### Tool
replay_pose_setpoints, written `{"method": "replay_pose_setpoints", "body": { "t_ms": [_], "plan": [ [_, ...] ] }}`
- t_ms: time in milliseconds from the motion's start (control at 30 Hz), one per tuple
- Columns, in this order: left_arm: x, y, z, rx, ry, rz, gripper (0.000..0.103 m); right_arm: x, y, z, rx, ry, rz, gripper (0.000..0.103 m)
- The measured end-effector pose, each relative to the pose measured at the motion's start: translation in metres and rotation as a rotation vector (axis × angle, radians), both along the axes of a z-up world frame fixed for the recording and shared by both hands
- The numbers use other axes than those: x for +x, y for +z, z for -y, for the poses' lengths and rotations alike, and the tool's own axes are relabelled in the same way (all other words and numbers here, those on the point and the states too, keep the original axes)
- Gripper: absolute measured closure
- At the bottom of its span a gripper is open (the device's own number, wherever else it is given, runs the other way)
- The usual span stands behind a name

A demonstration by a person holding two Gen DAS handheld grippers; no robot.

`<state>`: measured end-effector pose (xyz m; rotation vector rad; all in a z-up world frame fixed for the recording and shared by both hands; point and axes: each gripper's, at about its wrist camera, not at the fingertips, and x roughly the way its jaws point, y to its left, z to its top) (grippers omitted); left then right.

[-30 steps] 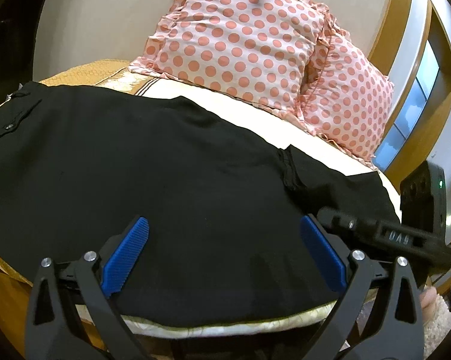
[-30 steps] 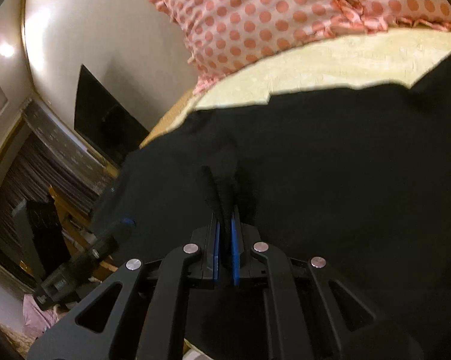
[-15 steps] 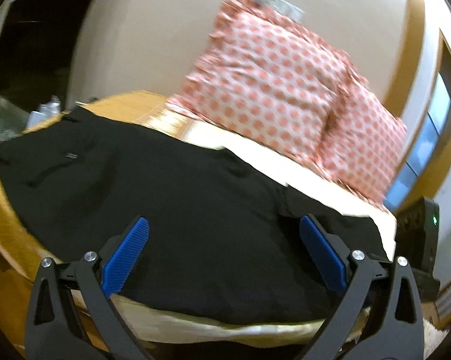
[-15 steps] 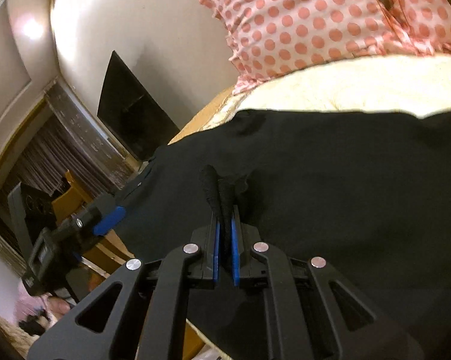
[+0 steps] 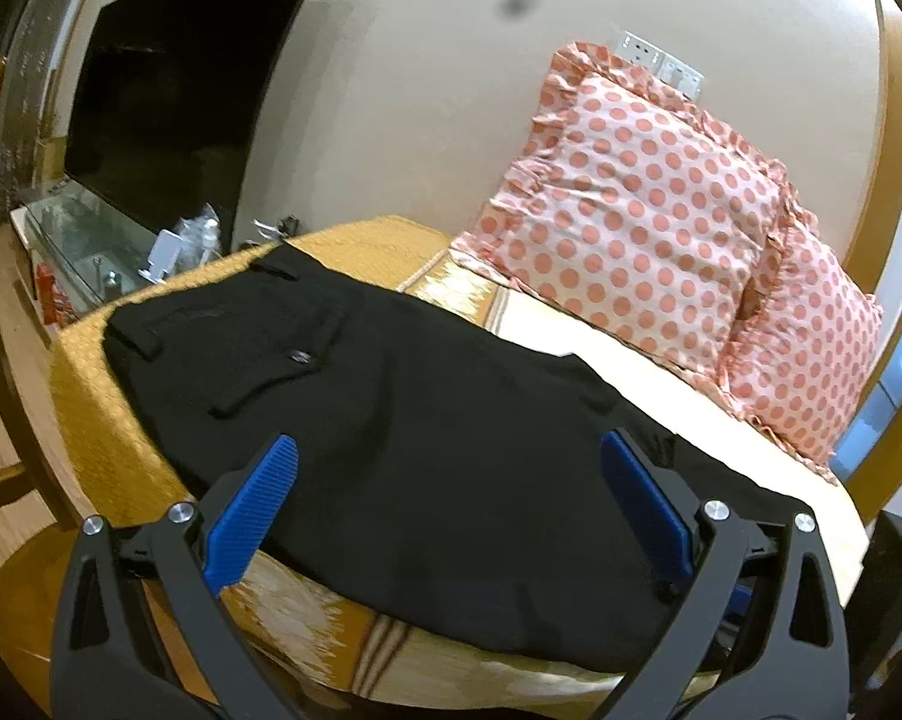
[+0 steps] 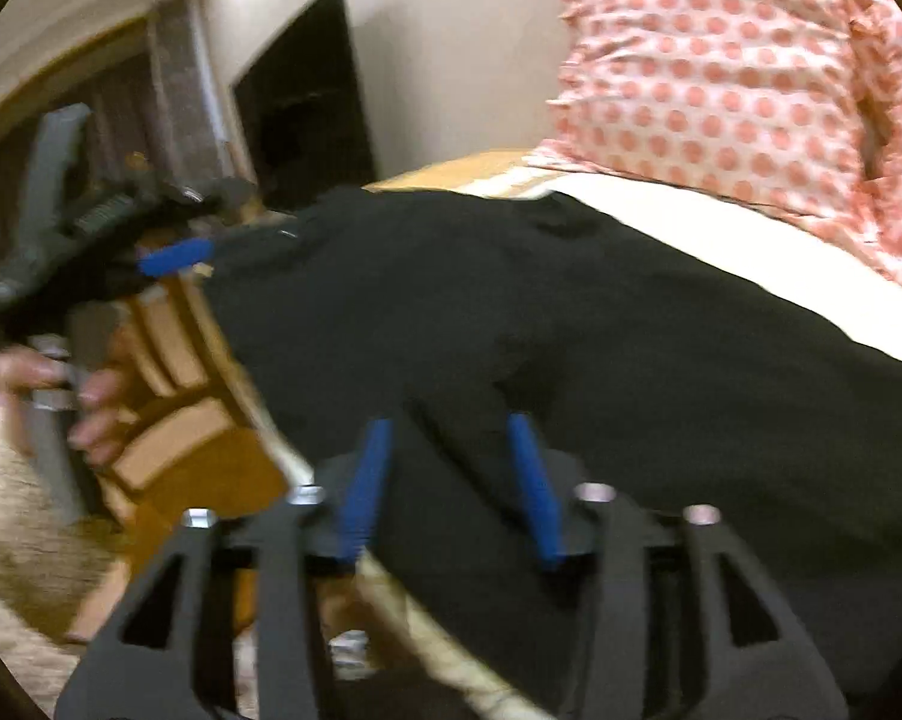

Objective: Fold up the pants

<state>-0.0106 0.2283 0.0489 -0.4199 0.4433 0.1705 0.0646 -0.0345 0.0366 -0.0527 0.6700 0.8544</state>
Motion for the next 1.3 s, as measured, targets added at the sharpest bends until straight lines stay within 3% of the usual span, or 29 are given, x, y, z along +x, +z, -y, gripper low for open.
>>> {"method": "replay_pose_setpoints", "body": {
  "t_ms": [100, 233, 300, 367, 500, 600, 867, 1233, 1300],
  "plan": [
    [-0.005, 0.002, -0.011, -0.002, 0.037, 0.008, 0.002, 0.001, 0.014, 0.007, 0.059, -0.052, 0.034, 0.053],
    [-0.012, 0.001, -0.029, -0.021, 0.102, 0.000, 0.002, 0.024, 0.006, 0.003, -0.049, -0.201, -0.008, 0.053],
    [-0.016, -0.001, -0.039, -0.038, 0.134, -0.005, 0.002, 0.028, -0.006, -0.005, -0.128, -0.194, -0.042, 0.053],
    [-0.019, -0.004, -0.052, -0.064, 0.164, -0.012, 0.002, 0.018, -0.006, -0.010, -0.170, -0.174, 0.014, 0.054],
    [-0.017, -0.015, -0.085, -0.180, 0.187, -0.036, 0.002, 0.023, -0.010, -0.001, -0.118, -0.169, -0.036, 0.054],
    [-0.014, -0.024, -0.105, -0.272, 0.186, -0.034, 0.003, 0.022, -0.010, -0.002, -0.124, -0.163, -0.020, 0.054],
    [0.001, -0.042, -0.134, -0.404, 0.182, -0.069, 0.006, 0.020, -0.009, -0.002, -0.112, -0.163, -0.017, 0.054],
    [0.012, -0.042, -0.127, -0.417, 0.156, -0.086, 0.007, 0.019, -0.010, -0.003, -0.105, -0.164, -0.012, 0.053],
    [0.008, -0.044, -0.125, -0.454, 0.139, -0.075, 0.012, 0.019, -0.010, -0.003, -0.105, -0.163, -0.011, 0.053]
  ]
}}
